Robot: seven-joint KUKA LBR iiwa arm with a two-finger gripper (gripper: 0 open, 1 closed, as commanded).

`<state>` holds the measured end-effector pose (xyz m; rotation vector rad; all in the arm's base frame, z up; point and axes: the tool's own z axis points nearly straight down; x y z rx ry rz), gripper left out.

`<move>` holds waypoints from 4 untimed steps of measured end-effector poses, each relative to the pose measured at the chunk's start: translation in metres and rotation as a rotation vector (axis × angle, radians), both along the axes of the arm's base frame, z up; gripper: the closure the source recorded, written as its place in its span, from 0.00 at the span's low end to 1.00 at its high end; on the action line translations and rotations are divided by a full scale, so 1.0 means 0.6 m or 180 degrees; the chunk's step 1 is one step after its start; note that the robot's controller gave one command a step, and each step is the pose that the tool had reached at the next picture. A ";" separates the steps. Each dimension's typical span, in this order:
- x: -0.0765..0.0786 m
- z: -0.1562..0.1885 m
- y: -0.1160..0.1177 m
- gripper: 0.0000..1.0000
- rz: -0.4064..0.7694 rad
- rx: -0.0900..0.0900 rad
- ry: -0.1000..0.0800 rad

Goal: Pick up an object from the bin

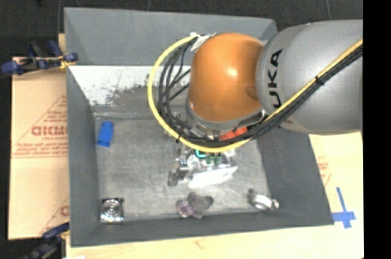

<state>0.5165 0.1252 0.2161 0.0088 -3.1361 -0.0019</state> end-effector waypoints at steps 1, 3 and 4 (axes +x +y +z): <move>0.025 -0.054 -0.127 0.00 -0.0211 -0.0009 -0.0016; 0.096 -0.221 -0.175 1.00 0.0530 0.0009 -0.0026; 0.142 0.058 -0.215 1.00 0.0585 -0.0014 -0.0049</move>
Offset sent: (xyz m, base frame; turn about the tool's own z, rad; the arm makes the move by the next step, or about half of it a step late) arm 0.0140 -0.0712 -0.0308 0.0590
